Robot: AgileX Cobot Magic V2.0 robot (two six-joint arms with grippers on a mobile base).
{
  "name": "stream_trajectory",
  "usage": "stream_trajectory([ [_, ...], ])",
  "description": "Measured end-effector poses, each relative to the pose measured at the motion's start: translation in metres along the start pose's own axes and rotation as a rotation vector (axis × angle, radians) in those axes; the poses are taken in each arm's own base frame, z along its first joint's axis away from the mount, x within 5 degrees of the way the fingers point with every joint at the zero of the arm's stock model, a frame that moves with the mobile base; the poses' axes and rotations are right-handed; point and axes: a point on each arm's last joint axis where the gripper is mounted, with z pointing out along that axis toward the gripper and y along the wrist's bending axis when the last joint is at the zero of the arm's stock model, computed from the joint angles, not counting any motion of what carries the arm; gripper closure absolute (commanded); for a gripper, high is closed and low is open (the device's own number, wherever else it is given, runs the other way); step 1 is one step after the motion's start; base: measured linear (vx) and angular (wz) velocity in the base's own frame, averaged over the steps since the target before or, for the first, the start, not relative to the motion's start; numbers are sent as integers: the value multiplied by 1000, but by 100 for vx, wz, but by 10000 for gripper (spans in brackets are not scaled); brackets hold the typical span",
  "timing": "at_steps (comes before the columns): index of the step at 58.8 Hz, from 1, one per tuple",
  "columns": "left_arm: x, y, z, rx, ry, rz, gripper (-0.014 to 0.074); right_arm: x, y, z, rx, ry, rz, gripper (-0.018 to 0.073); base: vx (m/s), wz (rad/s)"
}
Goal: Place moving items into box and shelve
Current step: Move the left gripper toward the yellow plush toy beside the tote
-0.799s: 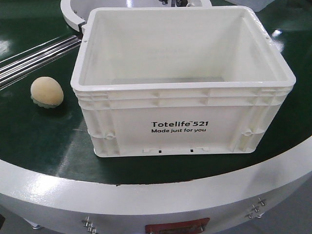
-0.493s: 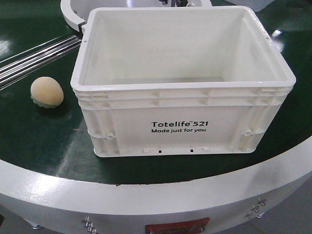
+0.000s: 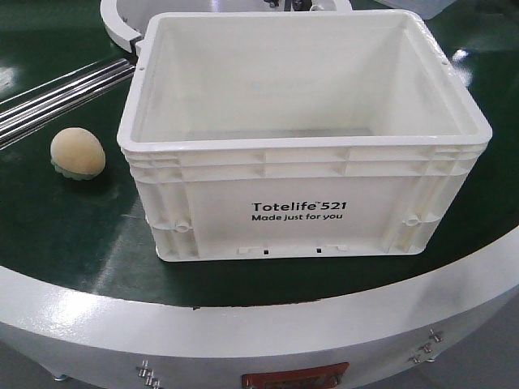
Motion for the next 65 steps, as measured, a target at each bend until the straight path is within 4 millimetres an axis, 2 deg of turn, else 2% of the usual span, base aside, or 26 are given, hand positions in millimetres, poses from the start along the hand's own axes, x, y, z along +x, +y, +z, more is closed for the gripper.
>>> stream_trajectory([
  [5, -37, -9, 10, 4, -8, 70, 594, 0, 0, 0, 0, 0, 0, 564, 0, 0],
  [10, -71, -17, 29, 3, -5, 101, 594, 0, 0, 0, 0, 0, 0, 564, 0, 0],
  [15, -91, -21, 53, -2, 24, 108, 594, 0, 0, 0, 0, 0, 0, 564, 0, 0],
  [24, -109, -23, 96, -16, 11, 111, 594, 0, 0, 0, 0, 0, 0, 564, 0, 0],
  [38, -104, -17, 138, -51, -73, 39, 592, 0, 0, 0, 0, 0, 0, 564, 0, 0],
  [43, -93, -13, 155, -75, -30, 5, 581, 0, 0, 0, 0, 0, -1, 564, 0, 0],
  [49, -78, -10, 178, -90, 101, 16, 547, 0, 0, 0, 0, 0, -1, 564, 0, 0],
  [56, -64, -11, 213, -83, 305, 51, 458, 0, 0, 0, 0, 0, -1, 564, 0, 0],
  [65, -69, -12, 251, -75, 432, 53, 277, 0, 0, 0, 0, 0, -1, 564, 0, 0],
])
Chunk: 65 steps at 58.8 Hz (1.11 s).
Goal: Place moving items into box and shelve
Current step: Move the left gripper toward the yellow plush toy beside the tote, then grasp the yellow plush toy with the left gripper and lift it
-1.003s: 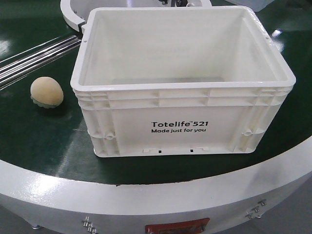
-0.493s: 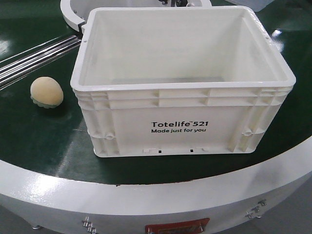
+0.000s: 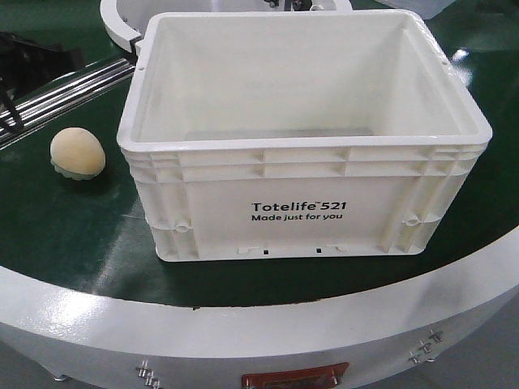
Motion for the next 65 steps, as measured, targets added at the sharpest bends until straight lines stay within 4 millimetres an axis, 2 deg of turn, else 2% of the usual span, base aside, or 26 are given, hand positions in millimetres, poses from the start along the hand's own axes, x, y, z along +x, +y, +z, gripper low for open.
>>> stream_trajectory([
  [9, -20, 15, 22, -33, 88, -24, 90, 0, 0, 0, 0, 0, 0, 564, 0, 0],
  [14, -25, 26, 33, -54, 135, -42, 57, 0, 0, 0, 0, 0, 0, 564, 0, 0],
  [20, -20, 37, 52, -72, 224, -54, 59, 0, 0, 0, 0, 0, 0, 564, 0, 0],
  [34, 19, 52, 100, -101, 448, -8, 59, 0, 0, 0, 0, -3, 0, 564, 0, 0],
  [43, 43, 62, 121, -130, 529, 61, 59, 0, 0, 0, 0, -3, 0, 564, 0, 0],
  [55, 69, 70, 145, -139, 573, 71, 63, 0, 0, 0, 0, -3, 0, 564, 0, 0],
  [61, 77, 72, 155, -142, 571, 67, 118, 0, 0, 0, 0, -3, 0, 564, 0, 0],
  [65, 79, 72, 158, -141, 568, 56, 204, 0, 0, 0, 0, -4, 0, 564, 0, 0],
])
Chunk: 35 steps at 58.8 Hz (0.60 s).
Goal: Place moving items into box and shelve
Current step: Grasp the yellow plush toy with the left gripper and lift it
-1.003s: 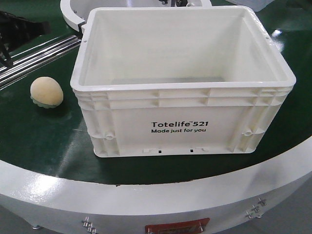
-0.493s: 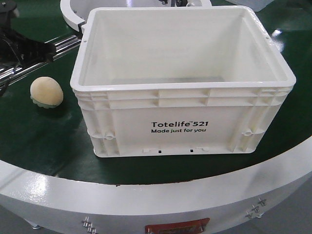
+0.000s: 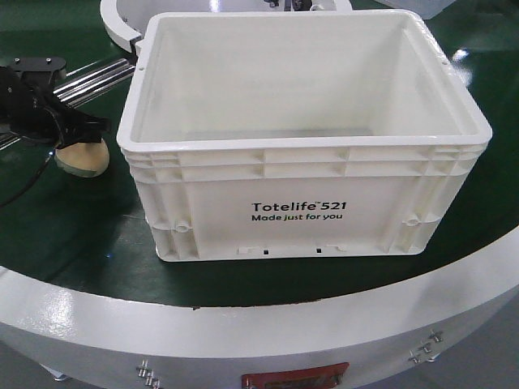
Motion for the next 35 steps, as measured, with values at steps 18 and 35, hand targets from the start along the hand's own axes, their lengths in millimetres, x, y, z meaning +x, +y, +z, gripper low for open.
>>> stream_trajectory([
  [18, 0, -1, 3, 9, -3, -21, 605, 0, 0, 0, 0, -2, 0, 564, 0, 0],
  [35, 0, -1, 3, 9, -4, -22, 605, 0, 0, 0, 0, -2, 0, 564, 0, 0],
])
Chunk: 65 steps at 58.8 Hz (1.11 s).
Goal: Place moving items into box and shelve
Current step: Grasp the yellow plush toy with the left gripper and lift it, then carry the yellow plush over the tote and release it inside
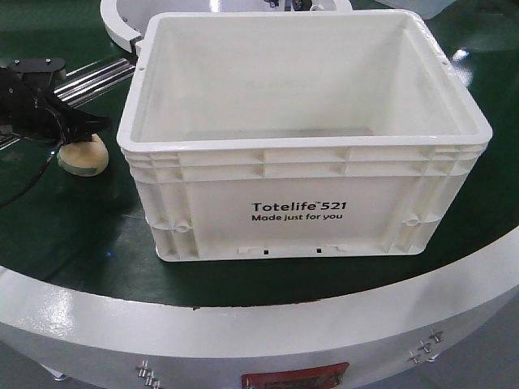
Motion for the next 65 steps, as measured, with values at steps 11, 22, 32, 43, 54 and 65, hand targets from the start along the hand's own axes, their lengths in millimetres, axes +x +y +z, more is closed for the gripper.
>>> stream_trajectory([
  [11, -1, 0, -5, 1, -2, 18, 605, -7, 1, 0, -9, -79, 67, 564, 0, 0],
  [22, -8, -2, -33, 6, -22, 83, 603, -19, 0, -2, -22, -210, 164, 564, 0, 0],
  [32, -24, -6, -85, 4, -142, 98, 603, -24, 0, -3, -26, -186, 246, 564, 0, 0],
  [43, -38, -12, -170, 25, -306, 103, 603, -57, -3, -5, -25, -163, 274, 564, 0, 0],
  [54, -67, -45, -264, 186, -430, 181, 603, -111, -6, 16, -14, -40, 265, 564, 0, 0],
  [65, -90, -91, -313, 389, -570, 233, 603, -154, -9, 50, -6, 53, 265, 564, 0, 0],
])
